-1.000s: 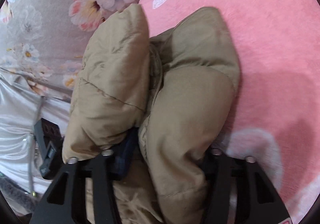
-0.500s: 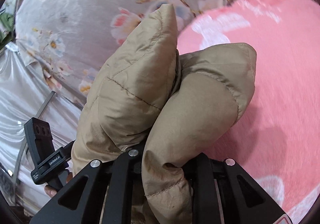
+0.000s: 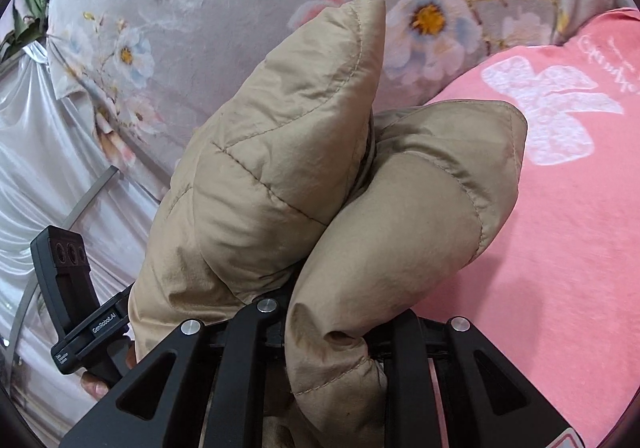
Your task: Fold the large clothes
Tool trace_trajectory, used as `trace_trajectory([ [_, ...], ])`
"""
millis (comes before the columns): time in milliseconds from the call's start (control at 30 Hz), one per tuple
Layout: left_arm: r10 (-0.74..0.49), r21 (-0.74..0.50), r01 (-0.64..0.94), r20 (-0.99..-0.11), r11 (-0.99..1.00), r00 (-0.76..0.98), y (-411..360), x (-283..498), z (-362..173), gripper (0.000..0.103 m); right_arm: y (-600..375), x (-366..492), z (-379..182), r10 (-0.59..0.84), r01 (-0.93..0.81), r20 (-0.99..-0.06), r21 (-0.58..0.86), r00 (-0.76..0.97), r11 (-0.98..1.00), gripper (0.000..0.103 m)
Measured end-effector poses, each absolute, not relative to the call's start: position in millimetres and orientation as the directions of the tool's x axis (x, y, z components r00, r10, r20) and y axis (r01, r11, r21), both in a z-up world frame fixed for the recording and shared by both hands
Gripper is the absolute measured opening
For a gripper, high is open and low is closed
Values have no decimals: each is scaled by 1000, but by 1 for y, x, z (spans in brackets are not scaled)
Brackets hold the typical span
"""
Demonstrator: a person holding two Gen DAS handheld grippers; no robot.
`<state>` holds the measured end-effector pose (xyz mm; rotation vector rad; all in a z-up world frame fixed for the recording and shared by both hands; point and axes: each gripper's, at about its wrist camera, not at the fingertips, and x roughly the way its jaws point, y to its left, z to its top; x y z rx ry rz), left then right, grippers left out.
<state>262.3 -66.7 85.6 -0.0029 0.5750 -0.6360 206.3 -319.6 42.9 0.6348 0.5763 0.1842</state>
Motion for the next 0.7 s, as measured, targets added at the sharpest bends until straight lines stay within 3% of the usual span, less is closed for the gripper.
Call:
trace_trajectory([
  [400, -487, -189, 471, -571, 862, 661, -13, 357, 17, 63, -272, 305, -16, 348, 34, -520, 591, 780, 806, 17],
  [533, -481, -208, 450, -577, 868, 660, -1, 371, -4, 69, -270, 317, -39, 350, 59, -550, 593, 758, 803, 18],
  [700, -486, -243, 431, -574, 869, 659, 10, 379, -21, 78, -268, 322, -64, 341, 85, -583, 581, 737, 809, 28],
])
